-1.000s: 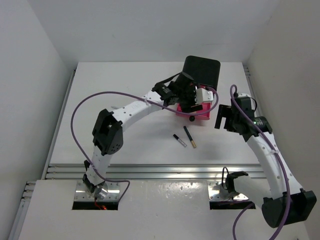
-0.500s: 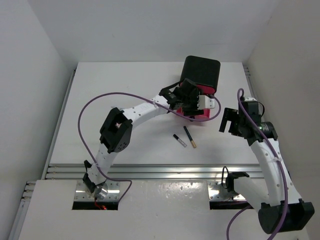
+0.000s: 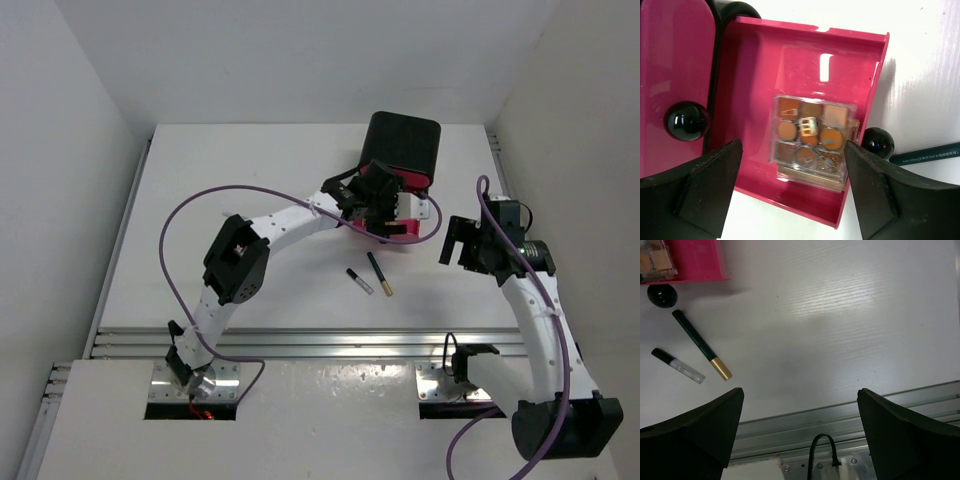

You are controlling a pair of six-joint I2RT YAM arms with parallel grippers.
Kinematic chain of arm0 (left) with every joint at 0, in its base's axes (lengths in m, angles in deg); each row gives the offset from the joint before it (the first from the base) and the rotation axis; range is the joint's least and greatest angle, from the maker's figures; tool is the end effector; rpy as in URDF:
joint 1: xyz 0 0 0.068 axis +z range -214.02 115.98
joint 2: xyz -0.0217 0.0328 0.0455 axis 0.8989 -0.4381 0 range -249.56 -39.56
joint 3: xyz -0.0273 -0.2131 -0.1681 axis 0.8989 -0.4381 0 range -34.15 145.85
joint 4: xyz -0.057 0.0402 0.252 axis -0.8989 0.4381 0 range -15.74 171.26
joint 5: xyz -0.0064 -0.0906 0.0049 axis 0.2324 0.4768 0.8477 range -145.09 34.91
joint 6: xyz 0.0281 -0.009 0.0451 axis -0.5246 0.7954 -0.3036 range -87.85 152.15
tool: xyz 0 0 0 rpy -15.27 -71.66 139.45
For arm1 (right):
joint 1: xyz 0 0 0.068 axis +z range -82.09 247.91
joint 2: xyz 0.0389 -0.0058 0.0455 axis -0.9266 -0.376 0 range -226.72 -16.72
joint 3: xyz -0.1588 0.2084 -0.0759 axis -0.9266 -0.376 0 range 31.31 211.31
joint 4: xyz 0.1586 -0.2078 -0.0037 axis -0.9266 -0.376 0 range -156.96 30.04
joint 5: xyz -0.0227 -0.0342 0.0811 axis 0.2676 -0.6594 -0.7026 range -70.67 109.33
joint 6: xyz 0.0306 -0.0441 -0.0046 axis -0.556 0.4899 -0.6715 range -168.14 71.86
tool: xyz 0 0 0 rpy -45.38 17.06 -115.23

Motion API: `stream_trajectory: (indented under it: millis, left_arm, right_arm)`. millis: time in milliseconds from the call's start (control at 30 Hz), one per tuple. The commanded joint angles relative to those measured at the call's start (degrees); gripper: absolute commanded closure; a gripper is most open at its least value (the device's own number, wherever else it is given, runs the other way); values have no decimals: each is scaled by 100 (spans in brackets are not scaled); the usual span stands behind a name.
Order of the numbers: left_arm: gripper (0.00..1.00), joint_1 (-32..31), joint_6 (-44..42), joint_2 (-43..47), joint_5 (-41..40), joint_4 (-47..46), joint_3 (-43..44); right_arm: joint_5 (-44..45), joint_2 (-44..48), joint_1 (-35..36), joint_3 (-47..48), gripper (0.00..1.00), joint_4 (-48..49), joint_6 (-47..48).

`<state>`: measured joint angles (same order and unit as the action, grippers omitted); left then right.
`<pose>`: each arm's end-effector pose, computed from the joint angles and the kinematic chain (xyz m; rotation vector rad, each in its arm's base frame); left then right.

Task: Organize the makeup

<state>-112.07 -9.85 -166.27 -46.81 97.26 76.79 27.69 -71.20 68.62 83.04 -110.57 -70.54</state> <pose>0.3404 -0.3866 0.2479 1.6447 1.5329 -0.2192 0.1794 -0.0029 0.2889 0.5272 2.4315 -0.0132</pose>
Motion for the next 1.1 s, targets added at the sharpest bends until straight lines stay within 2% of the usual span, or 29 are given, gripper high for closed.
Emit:
stream_trajectory:
  millis: [0, 233, 333, 400, 467, 500, 533, 633, 733, 900, 1067]
  left_arm:
    - [11, -2, -45, -46, 8, -94, 297]
    - [10, -2, 103, 7, 8, -94, 543]
    - [8, 50, 446, 59, 69, -94, 859]
    - [8, 199, 920, 234, 69, -181, 921]
    - [8, 305, 1385, 375, 69, -261, 1061]
    - [10, 444, 1962, 532, -18, -322, 1062]
    - [10, 533, 2272, 630, -88, -323, 1062]
    - [14, 997, 3503, 1111, -142, -323, 791]
    - [16, 1524, 4302, 1735, -334, -262, 125]
    - [18, 2316, 4499, 2562, -844, -25, -1046]
    - [18, 2809, 4622, 3161, -845, 160, -2319]
  right_arm:
    - [-142, -89, -27, 162, 4, 113, 86]
    - [-150, -116, -45, 233, 4, 139, 16]
    - [-168, -72, -36, 215, 9, 279, -159]
    - [-264, 16, 25, 111, 22, 411, -387]
    - [-457, 95, 78, -39, 40, 937, -511]
    - [-771, 121, 226, -370, 51, 1113, -738]
    - [-809, 104, 297, -487, 54, 1515, -827]
    - [-845, -220, 824, -848, 54, 2449, -1153]
    - [-249, -694, 1543, -848, 46, 2722, -1320]
    - [384, -1327, 2370, -1050, 32, 3654, -1189]
    - [1247, -2039, 2645, -1024, 31, 4164, -1363]
